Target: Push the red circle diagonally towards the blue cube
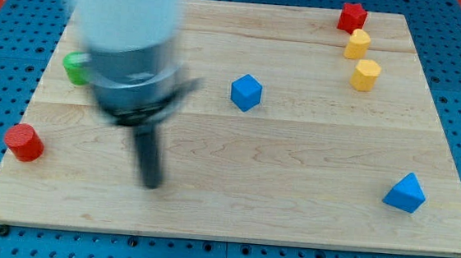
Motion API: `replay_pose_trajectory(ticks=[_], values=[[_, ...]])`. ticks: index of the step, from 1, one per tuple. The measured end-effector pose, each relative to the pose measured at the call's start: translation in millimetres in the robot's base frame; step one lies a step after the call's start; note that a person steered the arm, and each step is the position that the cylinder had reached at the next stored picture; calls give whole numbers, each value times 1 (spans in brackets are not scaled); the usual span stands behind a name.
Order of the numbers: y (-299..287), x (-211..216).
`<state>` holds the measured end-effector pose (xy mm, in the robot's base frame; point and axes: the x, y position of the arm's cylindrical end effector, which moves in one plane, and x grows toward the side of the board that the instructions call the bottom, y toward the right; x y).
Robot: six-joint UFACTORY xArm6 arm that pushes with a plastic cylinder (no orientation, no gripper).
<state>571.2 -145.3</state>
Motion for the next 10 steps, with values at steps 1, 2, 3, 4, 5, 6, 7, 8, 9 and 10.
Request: replay_pose_trajectory(ticks=[1, 2, 3, 4, 5, 6, 7, 8, 9, 10], values=[[-143, 31], [-158, 21], [-158, -31], [-127, -36], [-32, -38], [-66, -44], [-80, -49], [3, -71], [26, -87], [-3, -98]])
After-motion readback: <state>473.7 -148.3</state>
